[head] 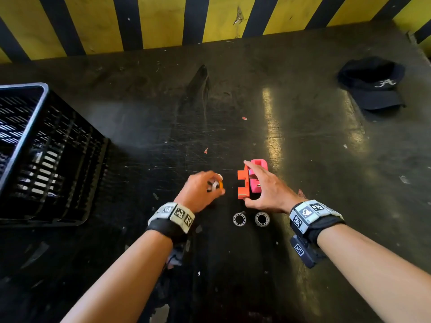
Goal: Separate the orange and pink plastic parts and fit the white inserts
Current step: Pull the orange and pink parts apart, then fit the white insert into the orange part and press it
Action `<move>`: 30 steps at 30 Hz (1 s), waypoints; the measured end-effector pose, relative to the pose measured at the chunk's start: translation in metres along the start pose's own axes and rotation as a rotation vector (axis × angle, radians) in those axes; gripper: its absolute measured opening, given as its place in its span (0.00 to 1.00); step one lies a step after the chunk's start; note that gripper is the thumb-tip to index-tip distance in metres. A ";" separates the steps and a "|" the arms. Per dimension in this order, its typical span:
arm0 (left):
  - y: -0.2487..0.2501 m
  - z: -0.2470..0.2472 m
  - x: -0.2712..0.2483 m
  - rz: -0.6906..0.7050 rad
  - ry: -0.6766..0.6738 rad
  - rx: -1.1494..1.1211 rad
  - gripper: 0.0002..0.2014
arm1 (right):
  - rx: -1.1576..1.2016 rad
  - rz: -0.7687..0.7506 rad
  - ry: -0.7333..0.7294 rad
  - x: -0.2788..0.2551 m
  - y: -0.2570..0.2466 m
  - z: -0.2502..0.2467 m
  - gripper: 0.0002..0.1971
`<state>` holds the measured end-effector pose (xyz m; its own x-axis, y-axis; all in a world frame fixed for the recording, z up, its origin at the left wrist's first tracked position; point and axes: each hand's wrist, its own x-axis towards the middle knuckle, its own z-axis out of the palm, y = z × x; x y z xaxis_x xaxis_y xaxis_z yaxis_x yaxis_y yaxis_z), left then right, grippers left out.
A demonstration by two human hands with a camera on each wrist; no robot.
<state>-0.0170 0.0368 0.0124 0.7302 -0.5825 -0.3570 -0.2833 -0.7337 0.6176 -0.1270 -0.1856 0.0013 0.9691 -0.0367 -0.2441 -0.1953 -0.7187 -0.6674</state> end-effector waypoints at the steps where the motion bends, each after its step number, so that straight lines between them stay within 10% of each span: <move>1: -0.007 0.009 -0.008 0.001 -0.040 0.111 0.20 | -0.001 0.007 0.003 -0.001 0.000 0.000 0.56; 6: -0.029 0.040 -0.037 -0.080 -0.169 0.338 0.27 | -0.004 0.019 -0.015 -0.005 0.001 0.006 0.56; 14: -0.010 0.057 -0.044 0.046 0.047 0.513 0.22 | -0.019 0.022 -0.010 -0.009 -0.002 0.007 0.56; 22: 0.040 0.092 -0.023 -0.180 -0.186 0.491 0.32 | -0.017 0.058 0.009 -0.027 0.013 -0.005 0.57; 30: 0.025 0.060 -0.009 -0.137 -0.045 -0.269 0.16 | 0.015 0.102 0.012 -0.040 0.018 -0.008 0.55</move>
<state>-0.0676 0.0025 -0.0109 0.7206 -0.5033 -0.4768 -0.0047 -0.6912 0.7226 -0.1679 -0.2025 0.0043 0.9456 -0.1178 -0.3033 -0.2956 -0.7002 -0.6499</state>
